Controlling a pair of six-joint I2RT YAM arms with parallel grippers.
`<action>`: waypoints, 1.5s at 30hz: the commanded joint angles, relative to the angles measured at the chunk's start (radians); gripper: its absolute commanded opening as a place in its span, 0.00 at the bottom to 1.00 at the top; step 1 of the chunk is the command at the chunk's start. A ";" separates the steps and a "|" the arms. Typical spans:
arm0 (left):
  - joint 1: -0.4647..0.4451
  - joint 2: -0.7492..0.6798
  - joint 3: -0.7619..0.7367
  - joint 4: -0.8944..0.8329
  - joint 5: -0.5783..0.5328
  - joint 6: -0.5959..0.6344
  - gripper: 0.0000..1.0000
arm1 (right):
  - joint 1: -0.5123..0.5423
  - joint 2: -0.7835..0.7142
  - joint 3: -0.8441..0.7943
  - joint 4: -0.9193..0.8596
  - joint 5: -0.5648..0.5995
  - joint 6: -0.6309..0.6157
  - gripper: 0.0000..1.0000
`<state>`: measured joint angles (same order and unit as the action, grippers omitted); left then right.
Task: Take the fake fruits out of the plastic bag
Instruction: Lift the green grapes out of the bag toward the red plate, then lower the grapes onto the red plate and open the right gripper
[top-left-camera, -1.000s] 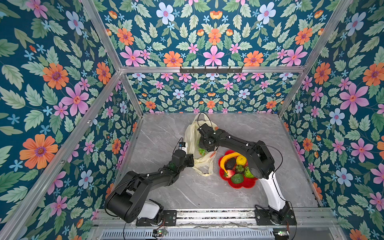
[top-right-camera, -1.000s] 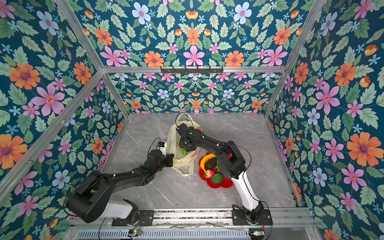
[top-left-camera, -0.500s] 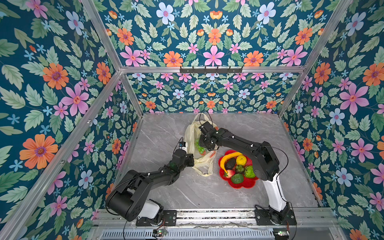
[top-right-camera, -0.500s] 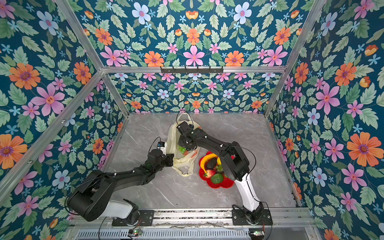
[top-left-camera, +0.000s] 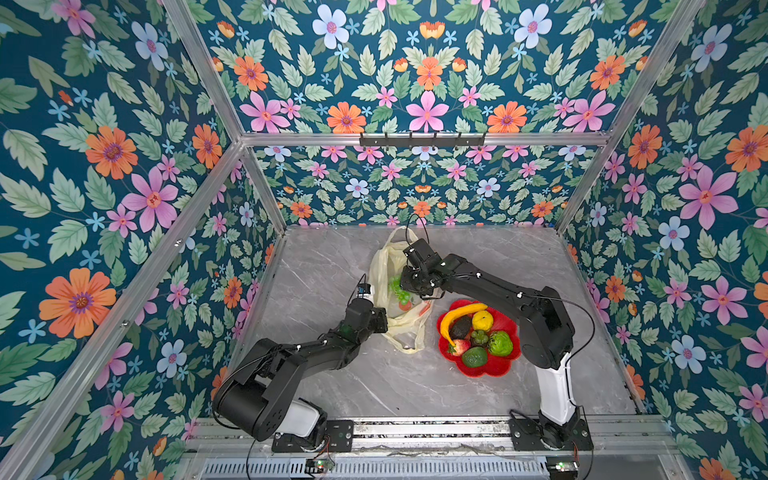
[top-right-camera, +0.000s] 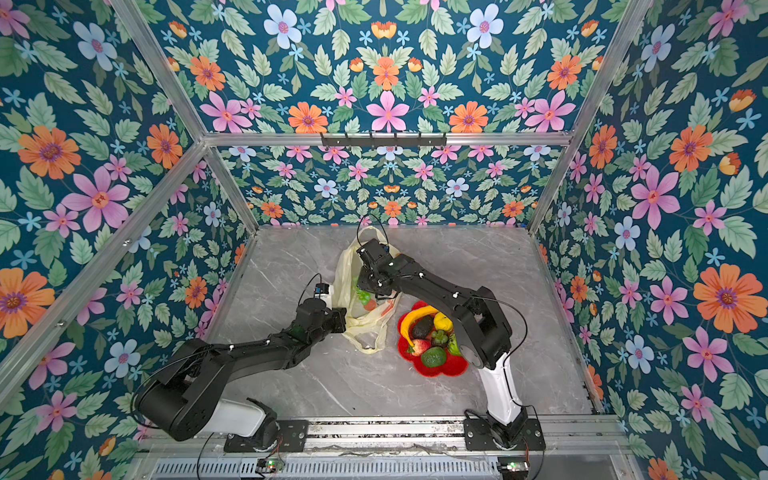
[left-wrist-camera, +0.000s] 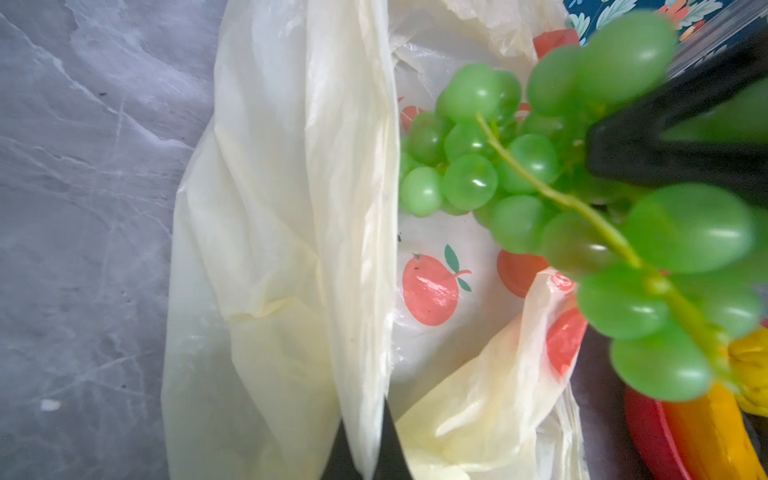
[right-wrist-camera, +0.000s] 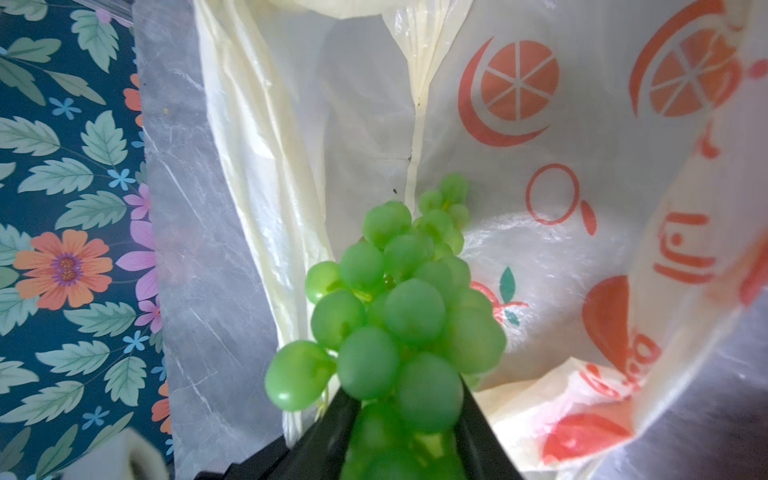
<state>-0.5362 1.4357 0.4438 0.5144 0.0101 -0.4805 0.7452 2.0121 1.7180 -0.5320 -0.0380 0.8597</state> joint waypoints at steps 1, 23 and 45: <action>0.002 0.005 0.011 -0.014 -0.020 0.004 0.00 | -0.001 -0.060 -0.026 0.006 -0.041 -0.017 0.34; 0.001 0.011 0.018 -0.034 -0.047 0.015 0.00 | -0.122 -0.655 -0.429 -0.165 -0.057 -0.036 0.32; 0.001 0.019 0.018 -0.036 -0.055 0.018 0.00 | -0.431 -1.008 -0.609 -0.396 -0.035 -0.081 0.29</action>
<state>-0.5362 1.4498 0.4568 0.4759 -0.0349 -0.4694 0.3355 1.0172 1.1175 -0.9081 -0.0677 0.8043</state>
